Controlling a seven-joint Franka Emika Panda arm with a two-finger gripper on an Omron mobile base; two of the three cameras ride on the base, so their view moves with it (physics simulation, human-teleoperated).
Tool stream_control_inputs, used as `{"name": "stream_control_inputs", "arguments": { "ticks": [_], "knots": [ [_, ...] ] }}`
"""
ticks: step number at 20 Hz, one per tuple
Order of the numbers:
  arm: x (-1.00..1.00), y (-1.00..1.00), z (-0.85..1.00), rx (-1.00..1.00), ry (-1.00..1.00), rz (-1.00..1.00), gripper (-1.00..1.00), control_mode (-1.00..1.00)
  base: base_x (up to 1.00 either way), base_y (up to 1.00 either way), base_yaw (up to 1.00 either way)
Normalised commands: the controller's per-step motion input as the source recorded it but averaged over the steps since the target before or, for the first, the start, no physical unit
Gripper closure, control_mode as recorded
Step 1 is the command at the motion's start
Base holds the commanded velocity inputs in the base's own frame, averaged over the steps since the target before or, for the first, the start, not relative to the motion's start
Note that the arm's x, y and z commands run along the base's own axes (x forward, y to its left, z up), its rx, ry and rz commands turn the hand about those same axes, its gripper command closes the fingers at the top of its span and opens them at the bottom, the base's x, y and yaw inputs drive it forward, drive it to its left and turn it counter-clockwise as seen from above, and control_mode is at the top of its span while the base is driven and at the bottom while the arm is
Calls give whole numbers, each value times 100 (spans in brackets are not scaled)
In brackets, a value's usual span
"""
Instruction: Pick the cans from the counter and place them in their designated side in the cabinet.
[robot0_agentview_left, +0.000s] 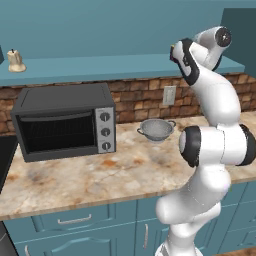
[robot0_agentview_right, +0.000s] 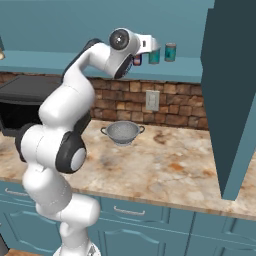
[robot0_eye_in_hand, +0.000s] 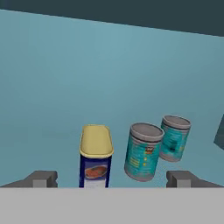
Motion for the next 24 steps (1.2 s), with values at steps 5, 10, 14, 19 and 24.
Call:
{"name": "stream_control_inputs", "arguments": {
  "ticks": [5, 10, 14, 19, 24],
  "knots": [
    [-80, 7, -2, 0, -11, 0, -100, -100, 0, 0, 0],
    [-78, 19, 0, -1, -8, 0, -100, -100, 0, 0, 0],
    [-75, 20, -3, -2, -7, 0, -100, -100, 0, 0, 0],
    [-72, 16, -4, -2, -6, 0, -100, -100, 0, 0, 0],
    [-69, 12, -2, -1, -2, 0, -100, -100, 0, 0, 0]
  ]
}}
